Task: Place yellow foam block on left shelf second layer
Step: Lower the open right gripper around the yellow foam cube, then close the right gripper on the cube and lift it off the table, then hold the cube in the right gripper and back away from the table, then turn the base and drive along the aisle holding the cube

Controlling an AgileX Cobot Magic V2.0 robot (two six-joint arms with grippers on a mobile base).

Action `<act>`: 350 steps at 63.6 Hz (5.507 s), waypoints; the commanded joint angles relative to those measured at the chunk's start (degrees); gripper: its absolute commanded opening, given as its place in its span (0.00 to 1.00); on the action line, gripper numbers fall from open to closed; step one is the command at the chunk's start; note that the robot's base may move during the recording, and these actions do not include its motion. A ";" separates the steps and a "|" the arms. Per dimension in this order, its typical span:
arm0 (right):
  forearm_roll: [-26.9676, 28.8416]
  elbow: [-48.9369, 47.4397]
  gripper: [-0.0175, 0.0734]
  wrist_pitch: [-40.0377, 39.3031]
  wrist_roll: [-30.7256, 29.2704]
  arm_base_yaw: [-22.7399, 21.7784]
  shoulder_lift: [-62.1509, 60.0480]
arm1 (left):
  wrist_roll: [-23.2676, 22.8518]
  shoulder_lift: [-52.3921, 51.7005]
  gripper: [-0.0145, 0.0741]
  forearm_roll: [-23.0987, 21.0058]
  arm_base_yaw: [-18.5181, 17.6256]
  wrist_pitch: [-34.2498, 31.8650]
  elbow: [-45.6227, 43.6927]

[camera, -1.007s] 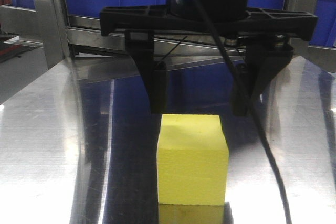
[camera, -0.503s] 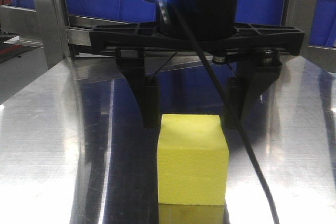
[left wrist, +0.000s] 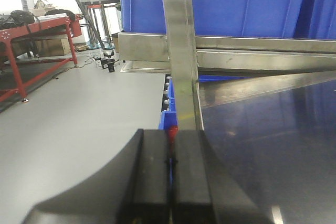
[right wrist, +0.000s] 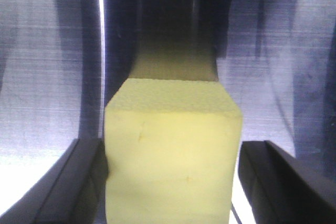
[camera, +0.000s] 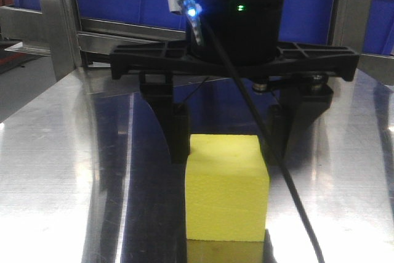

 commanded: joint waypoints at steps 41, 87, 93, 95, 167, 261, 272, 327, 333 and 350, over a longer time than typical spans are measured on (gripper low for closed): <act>-1.27 3.13 0.88 -6.21 0.02 -0.11 -0.84 | -0.27 -1.22 0.32 -0.35 -0.03 -4.66 1.44; -1.73 4.52 0.69 -3.21 -7.19 -3.94 -7.47 | -0.27 -1.22 0.32 -0.35 -0.03 -4.66 1.44; -1.61 7.69 0.69 -3.35 -10.43 -6.74 -11.33 | -0.27 -1.22 0.32 -0.35 -0.03 -4.66 1.44; -1.38 8.93 0.69 -3.35 -11.76 -7.91 -12.74 | -0.27 -1.22 0.32 -0.35 -0.03 -4.66 1.44; 3.30 46.06 0.69 -44.38 -53.78 -48.75 -69.83 | -0.27 -1.22 0.32 -0.35 -0.03 -4.66 1.44; 0.75 50.55 0.69 -51.27 -53.78 -48.75 -83.06 | -0.27 -1.22 0.32 -0.35 -0.03 -4.66 1.44; 0.75 50.55 0.69 -51.27 -53.78 -48.75 -83.06 | -0.27 -1.22 0.32 -0.35 -0.03 -4.66 1.44; 0.75 50.55 0.69 -51.27 -53.78 -48.75 -83.06 | -0.27 -1.22 0.32 -0.35 -0.03 -4.66 1.44; 0.75 50.55 0.69 -51.27 -53.78 -48.75 -83.06 | -0.27 -1.22 0.32 -0.35 -0.03 -4.66 1.44; 0.75 50.55 0.69 -51.27 -53.78 -48.75 -83.06 | -0.27 -1.22 0.32 -0.35 -0.03 -4.66 1.44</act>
